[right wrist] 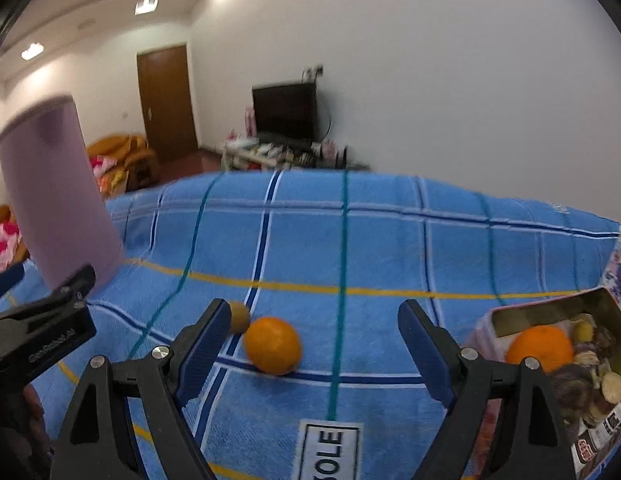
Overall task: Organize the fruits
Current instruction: 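Move both open tools from the tin back toward the kiwi and orange, then grasp the orange with the right tool while the left tool grasps the kiwi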
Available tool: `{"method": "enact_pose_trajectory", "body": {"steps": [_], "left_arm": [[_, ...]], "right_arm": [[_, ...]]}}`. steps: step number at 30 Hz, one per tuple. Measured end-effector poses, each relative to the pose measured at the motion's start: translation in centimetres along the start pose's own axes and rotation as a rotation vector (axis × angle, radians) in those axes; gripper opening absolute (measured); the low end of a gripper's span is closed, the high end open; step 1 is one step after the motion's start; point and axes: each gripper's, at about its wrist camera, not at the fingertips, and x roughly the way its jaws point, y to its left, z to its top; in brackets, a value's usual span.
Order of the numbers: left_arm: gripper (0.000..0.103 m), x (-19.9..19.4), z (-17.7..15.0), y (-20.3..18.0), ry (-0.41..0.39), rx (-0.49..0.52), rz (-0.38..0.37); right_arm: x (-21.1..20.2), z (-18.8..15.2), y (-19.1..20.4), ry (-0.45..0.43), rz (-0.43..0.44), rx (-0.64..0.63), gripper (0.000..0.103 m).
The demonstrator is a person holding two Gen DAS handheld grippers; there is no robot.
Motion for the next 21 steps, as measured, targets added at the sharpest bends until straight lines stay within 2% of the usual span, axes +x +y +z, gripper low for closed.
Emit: {"method": "enact_pose_trajectory", "body": {"steps": [4,6,10,13,16,18,21], "left_arm": [[0.103,-0.2,0.1,-0.4,0.0,0.017,-0.015],[0.103,-0.3,0.1,-0.5,0.0,0.023,-0.018],[0.103,-0.1,0.1,-0.4,0.011,0.019,-0.022],[0.103,-0.1,0.1,-0.5,0.018,0.02,-0.033],[0.103,-0.1,0.1,-0.8,0.016,0.031,-0.036],[0.103,-0.1,0.0,-0.9,0.016,0.039,-0.036],[0.103,-0.2,0.0,-1.0,0.021,0.038,-0.052]], "right_arm": [[2.0,0.2,1.2,0.082,0.05,-0.041,0.077],[3.0,0.2,1.8,0.129,0.06,-0.067,0.065],[4.6,-0.1,2.0,0.205,0.079,-0.068,0.062],[5.7,-0.5,1.9,0.254,0.108,-0.057,0.054],[5.7,-0.8,2.1,0.265,0.114,-0.062,0.049],[5.5,-0.9,2.3,0.263,0.12,-0.074,0.04],[5.2,-0.9,2.3,0.255,0.119,-0.08,0.039]]}}
